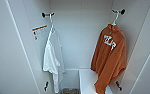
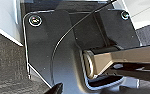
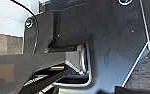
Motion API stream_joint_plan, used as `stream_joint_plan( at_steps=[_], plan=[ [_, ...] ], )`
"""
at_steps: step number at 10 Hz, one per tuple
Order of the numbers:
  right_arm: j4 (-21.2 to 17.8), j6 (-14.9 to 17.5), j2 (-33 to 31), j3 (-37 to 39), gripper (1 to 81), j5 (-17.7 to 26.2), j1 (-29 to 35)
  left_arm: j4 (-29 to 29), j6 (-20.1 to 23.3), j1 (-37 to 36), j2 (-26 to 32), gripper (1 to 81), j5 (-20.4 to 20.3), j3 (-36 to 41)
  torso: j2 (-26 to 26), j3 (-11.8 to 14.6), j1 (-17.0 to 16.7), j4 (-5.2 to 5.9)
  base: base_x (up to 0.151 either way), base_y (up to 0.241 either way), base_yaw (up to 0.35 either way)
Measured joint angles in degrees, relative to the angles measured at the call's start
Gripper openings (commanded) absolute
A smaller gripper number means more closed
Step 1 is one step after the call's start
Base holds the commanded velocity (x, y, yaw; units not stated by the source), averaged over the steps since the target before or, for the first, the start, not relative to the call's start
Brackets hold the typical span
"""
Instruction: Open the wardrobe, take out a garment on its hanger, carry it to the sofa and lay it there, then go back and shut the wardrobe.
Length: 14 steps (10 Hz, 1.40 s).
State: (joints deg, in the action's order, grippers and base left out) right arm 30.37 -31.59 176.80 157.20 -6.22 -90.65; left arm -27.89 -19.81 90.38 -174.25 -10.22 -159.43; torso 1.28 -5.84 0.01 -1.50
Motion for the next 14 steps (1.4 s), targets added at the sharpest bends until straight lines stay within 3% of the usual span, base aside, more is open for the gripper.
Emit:
stream_joint_plan(
  at_steps=[8, 12, 13, 14],
  plan=[
    [0.2, 0.0, 0.0, 0.0, 81.1, 0.0, 0.0, 0.0, 0.0, 0.0, 0.0, 81.1, 0.0, 0.0, 0.0, 0.0, 0.0, 0.00, 0.097, 0.000, 0.000],
    [0.4, 0.0, 0.0, 0.0, 81.1, 0.0, 0.0, 0.0, 0.0, 0.3, 0.0, 81.1, 0.0, 0.0, 0.0, 0.0, 0.0, 0.00, 0.000, 0.000, 0.000],
    [0.4, 0.0, 0.0, 0.0, 81.1, 0.0, -0.2, 0.0, 0.0, 0.5, 0.0, 81.1, 0.0, 0.0, 0.0, 0.0, 0.0, -0.19, 0.000, 0.000, 0.000],
    [0.4, 0.0, 0.0, 0.0, 81.1, 0.0, 0.0, 0.0, 0.0, 0.6, 0.0, 81.1, 0.0, 0.0, 0.0, 0.0, 0.0, -1.07, 0.000, 0.000, 0.000]
  ],
)
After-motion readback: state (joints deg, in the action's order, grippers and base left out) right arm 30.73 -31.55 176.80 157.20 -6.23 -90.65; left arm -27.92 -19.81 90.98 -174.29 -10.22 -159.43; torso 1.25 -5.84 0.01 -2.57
